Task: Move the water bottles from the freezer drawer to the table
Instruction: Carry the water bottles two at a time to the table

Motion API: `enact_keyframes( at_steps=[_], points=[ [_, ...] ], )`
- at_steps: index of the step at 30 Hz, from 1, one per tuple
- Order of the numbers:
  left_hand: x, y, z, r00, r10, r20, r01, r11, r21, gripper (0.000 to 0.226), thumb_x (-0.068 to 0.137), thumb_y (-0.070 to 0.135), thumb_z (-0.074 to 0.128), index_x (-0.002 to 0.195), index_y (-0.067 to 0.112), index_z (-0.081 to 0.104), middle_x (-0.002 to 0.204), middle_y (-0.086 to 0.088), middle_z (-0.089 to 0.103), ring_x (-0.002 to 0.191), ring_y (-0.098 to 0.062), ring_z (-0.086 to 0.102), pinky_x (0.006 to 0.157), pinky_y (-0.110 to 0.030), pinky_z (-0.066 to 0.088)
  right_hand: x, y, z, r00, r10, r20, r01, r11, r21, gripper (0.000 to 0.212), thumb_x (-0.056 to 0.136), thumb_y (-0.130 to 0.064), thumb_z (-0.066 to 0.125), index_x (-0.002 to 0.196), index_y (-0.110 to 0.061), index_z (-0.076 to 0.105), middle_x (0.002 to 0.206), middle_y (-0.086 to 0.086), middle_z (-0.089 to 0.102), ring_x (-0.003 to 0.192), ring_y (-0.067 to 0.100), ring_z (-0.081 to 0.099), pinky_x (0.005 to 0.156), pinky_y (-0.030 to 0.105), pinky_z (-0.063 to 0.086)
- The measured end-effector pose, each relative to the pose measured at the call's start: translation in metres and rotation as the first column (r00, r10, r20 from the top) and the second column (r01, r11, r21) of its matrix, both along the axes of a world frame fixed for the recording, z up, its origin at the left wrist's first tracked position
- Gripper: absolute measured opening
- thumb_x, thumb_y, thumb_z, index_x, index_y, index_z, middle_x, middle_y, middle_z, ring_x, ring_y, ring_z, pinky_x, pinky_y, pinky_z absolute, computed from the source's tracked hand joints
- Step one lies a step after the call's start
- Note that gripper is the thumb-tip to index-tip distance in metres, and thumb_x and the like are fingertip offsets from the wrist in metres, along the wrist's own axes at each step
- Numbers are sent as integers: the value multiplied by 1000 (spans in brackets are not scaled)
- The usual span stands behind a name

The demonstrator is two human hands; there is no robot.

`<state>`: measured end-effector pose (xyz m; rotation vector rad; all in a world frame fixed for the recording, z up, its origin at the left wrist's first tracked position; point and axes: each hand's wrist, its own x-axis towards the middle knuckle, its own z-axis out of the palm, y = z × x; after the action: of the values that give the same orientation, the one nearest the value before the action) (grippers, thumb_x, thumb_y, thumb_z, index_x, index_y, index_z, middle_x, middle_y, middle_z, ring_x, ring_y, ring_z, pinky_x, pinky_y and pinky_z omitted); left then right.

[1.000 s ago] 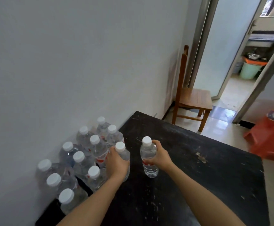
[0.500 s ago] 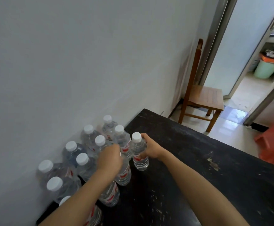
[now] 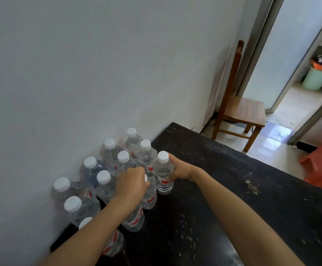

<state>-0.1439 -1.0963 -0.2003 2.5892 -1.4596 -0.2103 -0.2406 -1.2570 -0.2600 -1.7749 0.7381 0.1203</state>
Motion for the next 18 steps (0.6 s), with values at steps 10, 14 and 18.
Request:
enact_keyframes(
  at_steps=[10,14,18],
  points=[
    [-14,14,14,981,-155,113,159,987,-29,48,85,50,52,123,22,45,130,-4,48,120,-25,42,89,-35,44,-93,73,23,931,-362,35,364,928,-82,92,79,-5,68,147,-29,10,153,8,19,141,23,21,103,28,35],
    [-41,27,23,928,-361,96,373,903,-213,49,87,45,52,128,19,48,132,-3,50,122,-21,42,95,-33,40,-155,125,43,862,-506,41,506,852,-134,78,83,-7,65,144,-26,20,150,9,26,138,22,27,95,21,36],
    [-70,50,31,816,-576,42,568,785,-247,49,91,43,47,134,21,43,143,-1,40,134,-17,31,109,-31,29,-204,196,63,732,-679,60,669,700,-249,70,83,-8,65,141,-23,29,144,4,34,132,14,32,92,16,35]
  ],
)
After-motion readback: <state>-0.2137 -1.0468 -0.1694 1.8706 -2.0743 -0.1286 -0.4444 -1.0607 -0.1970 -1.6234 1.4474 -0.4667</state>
